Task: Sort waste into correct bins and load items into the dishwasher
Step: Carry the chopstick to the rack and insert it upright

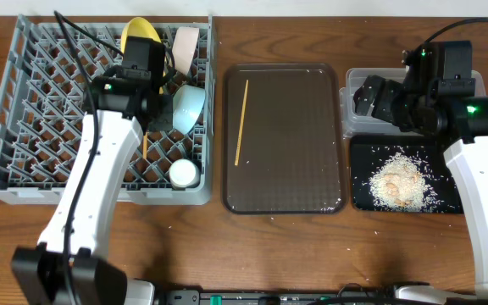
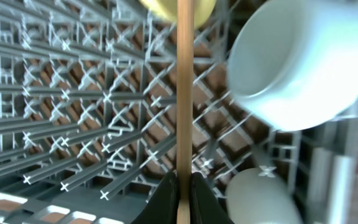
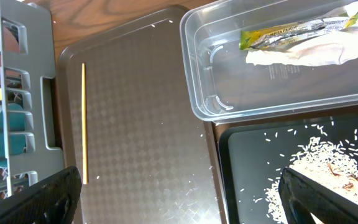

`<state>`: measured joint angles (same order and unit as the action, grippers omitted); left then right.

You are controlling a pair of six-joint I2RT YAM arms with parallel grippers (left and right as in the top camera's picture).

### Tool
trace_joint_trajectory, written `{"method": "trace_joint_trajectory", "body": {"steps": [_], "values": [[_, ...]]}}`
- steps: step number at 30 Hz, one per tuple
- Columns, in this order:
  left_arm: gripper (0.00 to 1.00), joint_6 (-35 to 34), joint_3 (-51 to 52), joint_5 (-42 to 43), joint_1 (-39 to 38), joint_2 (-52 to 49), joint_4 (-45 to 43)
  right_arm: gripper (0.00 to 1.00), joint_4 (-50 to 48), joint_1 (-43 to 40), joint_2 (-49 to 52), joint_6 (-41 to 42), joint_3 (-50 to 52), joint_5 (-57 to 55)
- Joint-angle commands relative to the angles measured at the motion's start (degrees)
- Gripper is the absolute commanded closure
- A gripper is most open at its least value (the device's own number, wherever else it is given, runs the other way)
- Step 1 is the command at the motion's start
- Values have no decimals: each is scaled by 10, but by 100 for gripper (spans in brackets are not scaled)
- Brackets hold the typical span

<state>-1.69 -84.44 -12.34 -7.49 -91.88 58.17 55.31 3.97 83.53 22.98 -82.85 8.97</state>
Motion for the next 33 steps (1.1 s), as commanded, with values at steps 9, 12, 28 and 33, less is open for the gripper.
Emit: {"method": "trace_joint_trajectory", "body": {"steps": [9, 12, 28, 33], "values": [[92, 19, 21, -12, 38, -101, -9, 1, 0, 2, 1, -3, -2, -2], [86, 19, 21, -12, 38, -117, -9, 1, 0, 2, 1, -3, -2, -2], [53, -22, -36, 194, -3, -10, -49, 1, 0, 2, 1, -3, -2, -2], [53, -47, -32, 205, -83, -17, -104, 1, 0, 2, 1, -3, -2, -2]]}}
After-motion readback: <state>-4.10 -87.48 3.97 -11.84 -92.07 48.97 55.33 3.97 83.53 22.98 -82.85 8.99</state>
